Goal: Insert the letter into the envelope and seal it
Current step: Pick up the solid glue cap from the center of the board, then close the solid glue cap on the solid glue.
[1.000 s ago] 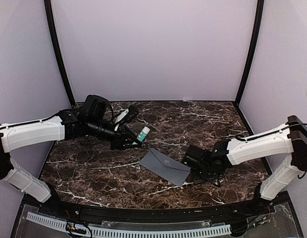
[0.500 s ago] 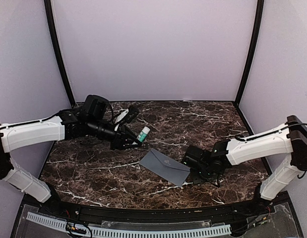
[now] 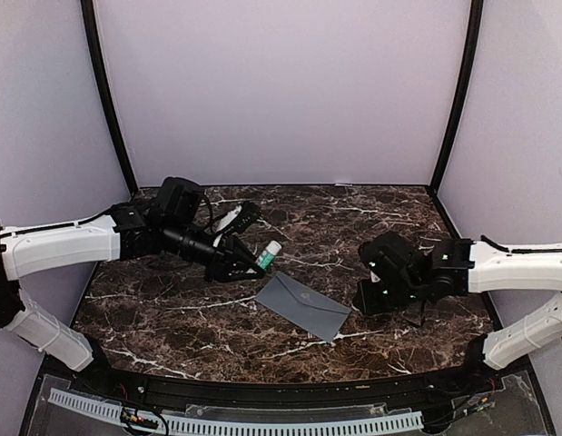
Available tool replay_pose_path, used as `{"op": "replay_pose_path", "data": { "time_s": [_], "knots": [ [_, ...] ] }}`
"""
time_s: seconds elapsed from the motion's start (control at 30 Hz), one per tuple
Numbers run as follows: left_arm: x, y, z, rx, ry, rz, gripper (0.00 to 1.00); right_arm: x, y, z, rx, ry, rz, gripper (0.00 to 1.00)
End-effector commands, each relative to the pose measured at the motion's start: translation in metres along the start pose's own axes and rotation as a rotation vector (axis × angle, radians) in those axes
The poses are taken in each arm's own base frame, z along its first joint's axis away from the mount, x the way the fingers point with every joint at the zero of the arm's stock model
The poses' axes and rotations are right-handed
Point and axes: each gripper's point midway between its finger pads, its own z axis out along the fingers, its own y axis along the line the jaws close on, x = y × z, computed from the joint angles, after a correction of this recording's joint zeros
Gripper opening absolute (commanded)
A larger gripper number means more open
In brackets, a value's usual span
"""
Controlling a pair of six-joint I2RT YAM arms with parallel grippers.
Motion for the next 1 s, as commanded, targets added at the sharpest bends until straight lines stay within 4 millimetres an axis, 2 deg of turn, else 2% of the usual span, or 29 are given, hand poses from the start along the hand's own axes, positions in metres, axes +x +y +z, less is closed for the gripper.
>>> {"op": "replay_pose_path", "data": {
  "time_s": [0.0, 0.07, 0.2, 0.43, 0.6, 0.97],
  "knots": [
    [0.013, -0.036, 0.012, 0.094, 0.044, 0.098, 0.00, -0.043, 0.039, -0.055, -0.326, -0.146, -0.024, 0.15],
    [0.020, -0.045, 0.020, 0.104, 0.074, 0.125, 0.00, -0.055, 0.054, -0.082, -0.478, -0.201, -0.035, 0.15],
    [0.028, -0.056, 0.029, 0.130, 0.108, 0.141, 0.00, -0.060, 0.077, -0.123, -0.672, -0.232, -0.085, 0.15],
    [0.036, -0.064, 0.037, 0.151, 0.138, 0.155, 0.00, -0.054, 0.111, -0.151, -0.911, -0.221, -0.155, 0.15],
    [0.040, -0.066, 0.040, 0.158, 0.153, 0.158, 0.00, -0.049, 0.127, -0.156, -1.010, -0.180, -0.189, 0.15],
    [0.040, -0.068, 0.042, 0.166, 0.157, 0.162, 0.00, -0.044, 0.140, -0.138, -1.030, -0.110, -0.204, 0.14]
  ]
}}
